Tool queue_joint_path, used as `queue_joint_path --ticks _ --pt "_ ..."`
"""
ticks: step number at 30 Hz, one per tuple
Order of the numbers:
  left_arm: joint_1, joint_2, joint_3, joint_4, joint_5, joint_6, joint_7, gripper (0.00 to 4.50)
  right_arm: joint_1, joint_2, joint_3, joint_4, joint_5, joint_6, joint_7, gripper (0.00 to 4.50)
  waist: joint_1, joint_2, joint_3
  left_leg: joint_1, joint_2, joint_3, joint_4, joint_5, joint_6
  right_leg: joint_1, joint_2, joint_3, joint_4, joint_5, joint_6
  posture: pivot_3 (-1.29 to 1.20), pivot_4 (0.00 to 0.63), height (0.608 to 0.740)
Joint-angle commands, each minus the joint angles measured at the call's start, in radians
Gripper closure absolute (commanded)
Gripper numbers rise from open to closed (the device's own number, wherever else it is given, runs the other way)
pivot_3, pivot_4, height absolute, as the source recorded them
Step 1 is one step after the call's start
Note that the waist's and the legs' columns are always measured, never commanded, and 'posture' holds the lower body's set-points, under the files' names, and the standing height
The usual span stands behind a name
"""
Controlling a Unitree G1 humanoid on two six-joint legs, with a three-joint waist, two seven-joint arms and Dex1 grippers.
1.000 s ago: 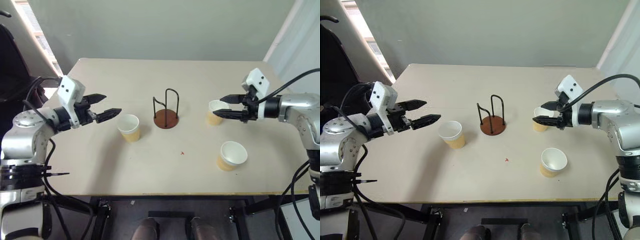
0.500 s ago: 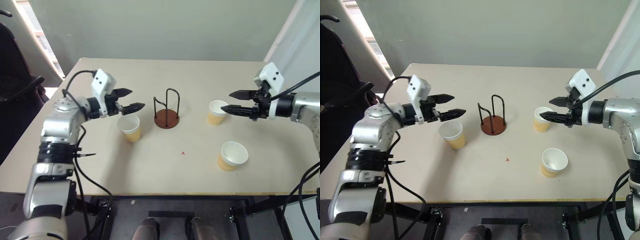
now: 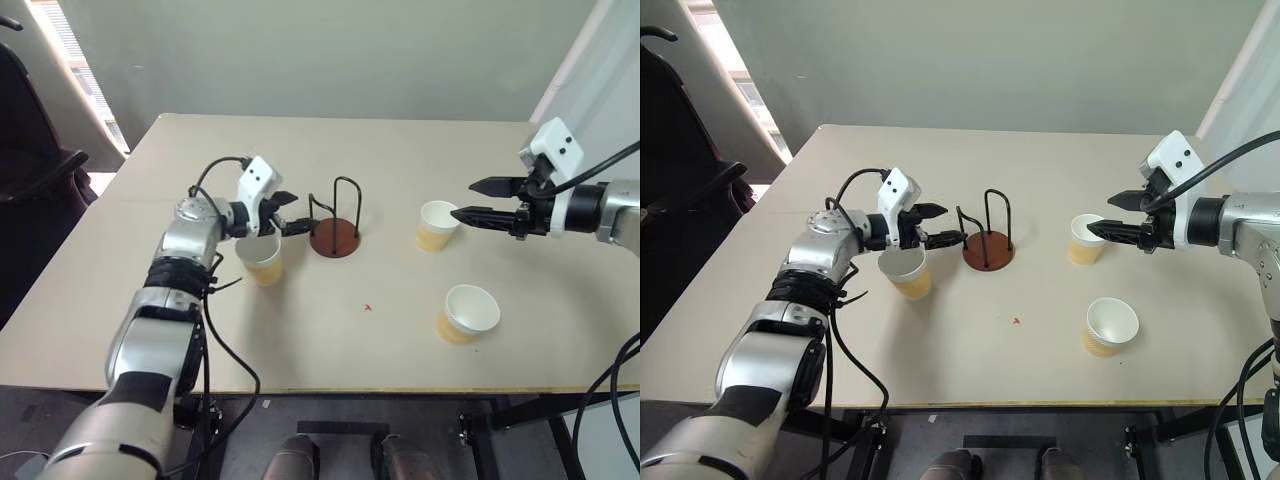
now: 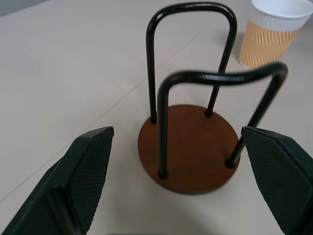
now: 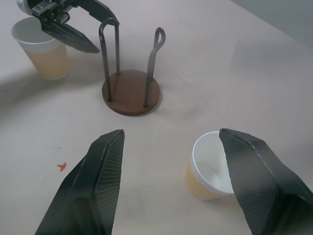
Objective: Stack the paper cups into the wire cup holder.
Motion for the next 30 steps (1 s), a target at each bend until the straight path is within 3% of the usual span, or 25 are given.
queue_joint_path --ticks 1,5,8,17,19,30 --pt "-0.052 -0.018 0.022 0.038 0.012 -0.045 0.004 0.0 -0.02 -0.027 -0.048 -0.031 0.012 -0.001 -0.013 1.31 0.0 0.0 0.0 0.0 0.0 0.0 0.0 0.0 0.0 0.0 0.0 0.0 0.0 0.0 0.001 0.0 0.15 0.74" --pt "-0.072 -0.037 0.026 0.069 0.013 -0.059 -0.006 0.0 -0.015 -0.028 -0.052 -0.034 0.016 0.0 -0.019 1.31 0.001 0.0 0.0 -0.001 0.0 0.001 0.001 0.0 0.0 0.0 0.0 0.001 0.0 -0.001 0.002 0.0 0.15 0.74" --pt "-0.081 -0.056 0.026 0.095 0.017 -0.069 0.001 0.6 -0.016 -0.025 -0.051 -0.036 0.018 -0.001 -0.026 1.28 0.001 0.0 0.0 -0.001 0.0 0.002 0.003 0.0 0.0 0.0 0.0 0.001 0.0 -0.002 0.003 0.0 0.15 0.74" --pt "-0.114 -0.096 0.042 0.156 0.029 -0.084 0.012 3.95 0.008 -0.02 -0.056 -0.044 0.026 -0.012 -0.038 1.28 0.004 0.0 0.0 -0.003 -0.001 0.002 0.008 -0.001 0.001 0.0 -0.001 0.001 0.0 -0.001 0.005 0.0 0.15 0.74" --pt "-0.119 -0.099 0.044 0.161 0.03 -0.085 0.006 4.45 0.017 -0.021 -0.058 -0.05 0.031 -0.012 -0.037 1.28 0.004 0.0 0.0 -0.004 -0.001 0.002 0.009 -0.001 0.002 0.001 0.0 0.001 0.0 -0.001 0.005 0.0 0.15 0.74" --pt "-0.138 -0.094 0.042 0.053 -0.01 -0.052 -0.213 4.45 0.047 -0.085 -0.092 -0.078 0.087 -0.012 0.043 1.28 0.008 0.0 0.0 -0.005 -0.001 0.003 0.012 -0.001 0.002 0.0 -0.001 0.002 0.0 0.0 0.007 0.0 0.15 0.74"
